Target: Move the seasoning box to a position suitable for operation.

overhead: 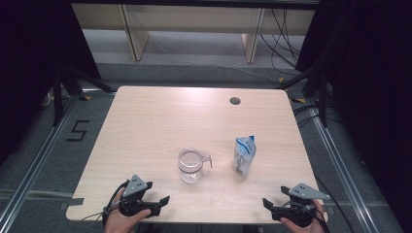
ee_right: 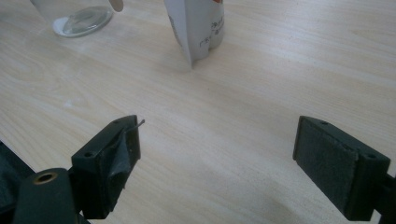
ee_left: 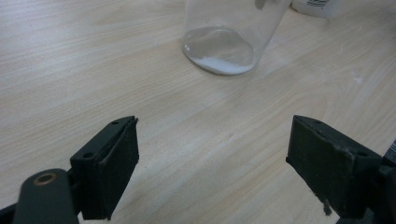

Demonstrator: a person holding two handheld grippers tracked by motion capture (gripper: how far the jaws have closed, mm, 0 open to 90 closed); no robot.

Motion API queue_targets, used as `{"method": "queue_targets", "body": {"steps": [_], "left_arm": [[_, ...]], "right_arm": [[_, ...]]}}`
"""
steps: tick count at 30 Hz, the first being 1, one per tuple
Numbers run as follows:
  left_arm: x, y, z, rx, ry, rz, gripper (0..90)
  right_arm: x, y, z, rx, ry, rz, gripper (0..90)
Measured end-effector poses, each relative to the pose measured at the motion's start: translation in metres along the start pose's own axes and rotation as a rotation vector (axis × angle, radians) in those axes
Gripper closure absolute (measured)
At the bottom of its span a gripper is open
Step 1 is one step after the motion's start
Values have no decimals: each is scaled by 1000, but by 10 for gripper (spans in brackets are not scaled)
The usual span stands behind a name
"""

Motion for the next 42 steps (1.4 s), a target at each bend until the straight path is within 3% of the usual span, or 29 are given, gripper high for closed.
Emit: {"method": "queue_targets", "body": {"steps": [2,3,10,15,18,23,25,28,34,40,41,42], "left_arm": [[0,0,3,8,8,1,160],[-1,0,3,10,34,0,167],[-9,-1,9,15,10,24,240],[-18,-4,13,43,-4,64,341],[-20,-4,14,39,-20,62,396],[-30,-3,22,60,9,72,520],[-42,-2,32,92,56,86,601],[-56,1,43,98,128,96,708],[-74,17,60,124,125,94,859],[-89,17,69,134,154,82,894],[-95,15,73,140,167,75,894],[-99,14,75,141,174,77,895]], "right_arm": [[0,1,0,5,-11,3,158],[0,1,-1,4,-11,4,159],[-1,1,-1,2,-8,6,160],[-1,2,-1,3,-8,4,165],[-1,2,-1,6,-12,1,168],[0,2,-2,5,-11,-3,171],[0,2,-2,6,-6,-1,175],[0,2,0,7,-12,-3,177],[-2,2,-1,8,-20,7,179],[-2,2,-1,10,-19,7,180],[0,2,-3,6,13,-4,181],[0,2,-3,4,13,-4,181]]}}
Point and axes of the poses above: each handheld gripper's, and its own axes: y roughly forward along the jaws, x roughly out of its underside, z roughly to its right, the point moved 9 cm from there along y, roughly forward along the jaws, and after that the axes turned 10 degrees about -x, right-handed, at the moved point
